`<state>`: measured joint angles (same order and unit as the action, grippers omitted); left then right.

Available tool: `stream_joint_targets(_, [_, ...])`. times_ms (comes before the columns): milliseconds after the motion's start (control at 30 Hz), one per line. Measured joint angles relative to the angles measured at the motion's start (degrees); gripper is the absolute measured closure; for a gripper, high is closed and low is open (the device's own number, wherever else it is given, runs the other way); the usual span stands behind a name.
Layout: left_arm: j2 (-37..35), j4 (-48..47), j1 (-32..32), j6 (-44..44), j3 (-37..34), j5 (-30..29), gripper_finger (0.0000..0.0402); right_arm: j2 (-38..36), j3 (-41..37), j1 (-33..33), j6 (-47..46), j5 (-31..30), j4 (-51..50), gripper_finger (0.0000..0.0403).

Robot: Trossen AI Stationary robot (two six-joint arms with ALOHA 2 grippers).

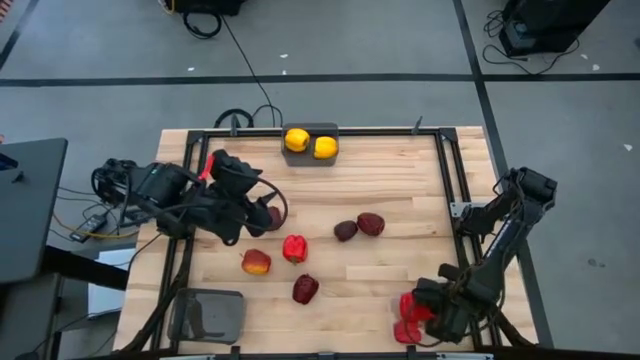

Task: Sort produce into baskets
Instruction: Put the red bell pepper into the transparent bin

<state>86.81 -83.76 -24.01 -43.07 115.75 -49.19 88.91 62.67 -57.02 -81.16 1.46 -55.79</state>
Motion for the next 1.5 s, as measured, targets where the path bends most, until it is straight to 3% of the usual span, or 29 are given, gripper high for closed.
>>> stream_joint_targets(133, [-0.1, 0.1, 0.0, -0.1, 1.3, 0.1, 0.0115, -1.7, 2.6, 0.8, 1.3, 2.2, -2.4, 0.0352])
stream_joint_targets(233, [-0.1, 0.0, 0.0, 0.0, 2.1, 0.4, 0.0115, -3.7, 5.8, 0.8, 1.5, 0.0, -5.8, 0.0351])
stream_joint_targets(333, [-0.1, 0.1, 0.0, 0.8, 2.4, 0.7, 0.0115, -5.8, 9.1, 0.9, 3.3, -7.2, -8.1, 0.0351])
stream_joint_targets(500, [-0.2, -2.9, -0.1, 0.8, 1.3, 2.3, 0.0115, -8.2, 10.5, 4.1, 10.9, -24.5, -8.3, 0.0348])
stream_joint_targets(667, [0.0, -4.0, -0.1, -1.8, -4.4, 8.4, 0.0117, -7.1, 10.4, 10.9, 22.3, -29.7, -6.9, 0.0329])
stream_joint_targets(833, [0.0, -5.3, 0.0, -3.8, -11.8, 13.4, 0.0126, -5.0, 10.4, 18.3, 40.4, -37.3, 2.8, 0.0283])
stream_joint_targets(1000, [-0.1, -2.1, -0.3, -3.8, -21.1, 16.1, 0.0128, -1.3, 10.4, 24.4, 60.6, -37.5, 15.2, 0.0217])
stream_joint_targets(1100, [-0.2, 1.2, -1.1, -3.7, -27.5, 17.9, 0.0128, 2.5, 10.4, 27.3, 67.6, -37.8, 21.0, 0.0168])
stream_joint_targets(1200, [-0.4, 6.3, -1.6, -3.3, -33.6, 20.0, 0.0128, 6.5, 10.4, 30.2, 68.8, -34.5, 26.1, 0.0116])
stream_joint_targets(1333, [-0.4, 14.5, -2.0, -2.0, -41.3, 21.1, 0.0128, 12.3, 10.4, 34.7, 68.4, -22.4, 33.8, 0.0064])
stream_joint_targets(1500, [-0.3, 25.4, -1.7, 1.1, -49.9, 22.9, 0.0128, 17.5, 10.4, 39.7, 72.6, -21.3, 42.7, 0.0032])
